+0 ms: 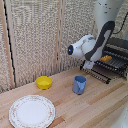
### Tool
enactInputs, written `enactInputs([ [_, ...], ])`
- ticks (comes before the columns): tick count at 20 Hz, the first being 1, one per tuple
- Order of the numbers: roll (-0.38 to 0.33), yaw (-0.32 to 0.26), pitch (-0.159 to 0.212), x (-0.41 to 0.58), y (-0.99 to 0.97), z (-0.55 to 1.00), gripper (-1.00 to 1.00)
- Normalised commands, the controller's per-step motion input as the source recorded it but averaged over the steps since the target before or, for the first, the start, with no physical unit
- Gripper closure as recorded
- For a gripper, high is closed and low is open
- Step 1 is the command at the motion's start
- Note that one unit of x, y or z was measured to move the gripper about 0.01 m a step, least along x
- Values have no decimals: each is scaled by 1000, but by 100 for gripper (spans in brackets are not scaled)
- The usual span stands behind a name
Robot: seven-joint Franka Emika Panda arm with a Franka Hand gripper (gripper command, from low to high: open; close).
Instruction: Kindly employ your clamp to softly take hold of the bread. Delicately rest it on the oven pan, verifying that it is even on the surface. Using your clamp and attentiveness, smoothly glide the pan into the oven and along the appropriate brackets, securing it in position.
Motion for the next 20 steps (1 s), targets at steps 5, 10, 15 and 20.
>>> enactInputs([
  [5,40,185,0,-101,-459,-85,-100],
  [10,64,120,0,-34,-243,-15,-100],
  [15,31,46,-2,-58,-58,5,100],
  [20,-2,3,-9,-55,-9,18,100],
])
